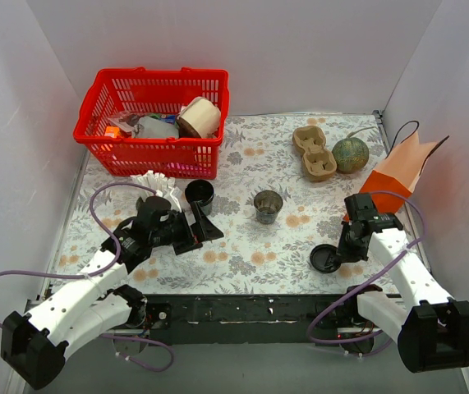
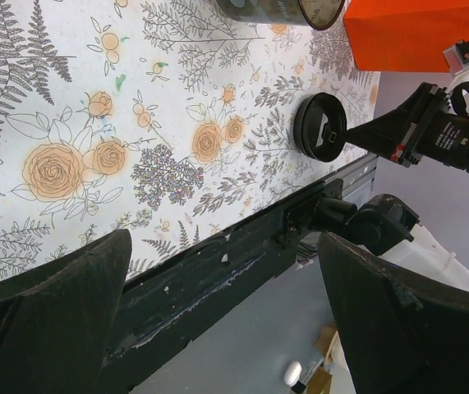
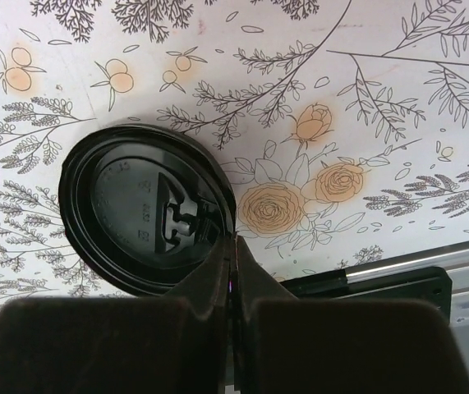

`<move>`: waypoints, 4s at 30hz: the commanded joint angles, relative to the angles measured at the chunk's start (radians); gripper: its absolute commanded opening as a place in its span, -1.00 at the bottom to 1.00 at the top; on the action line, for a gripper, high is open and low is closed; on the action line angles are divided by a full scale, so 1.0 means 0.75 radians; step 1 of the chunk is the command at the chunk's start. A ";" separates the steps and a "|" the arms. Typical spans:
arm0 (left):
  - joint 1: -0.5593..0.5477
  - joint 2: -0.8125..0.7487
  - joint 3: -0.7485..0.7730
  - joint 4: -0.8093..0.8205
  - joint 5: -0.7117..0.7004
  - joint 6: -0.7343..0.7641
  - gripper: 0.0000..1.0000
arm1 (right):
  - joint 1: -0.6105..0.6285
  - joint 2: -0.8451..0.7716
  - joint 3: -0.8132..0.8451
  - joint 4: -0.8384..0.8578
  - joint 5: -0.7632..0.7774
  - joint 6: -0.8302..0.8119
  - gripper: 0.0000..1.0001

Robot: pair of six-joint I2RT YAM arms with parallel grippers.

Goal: Pack the takeout coffee

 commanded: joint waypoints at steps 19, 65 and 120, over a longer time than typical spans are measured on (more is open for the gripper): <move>-0.061 0.022 0.041 0.359 0.253 -0.105 0.97 | 0.005 -0.209 0.322 0.042 -0.440 -0.290 -0.97; -0.450 0.779 0.671 0.133 -0.222 -0.226 -0.92 | 0.512 -0.256 0.443 0.698 -0.600 -0.449 0.27; 0.021 0.538 0.609 -0.174 0.177 -0.727 0.22 | 1.420 0.067 0.048 1.733 0.196 -1.470 -0.60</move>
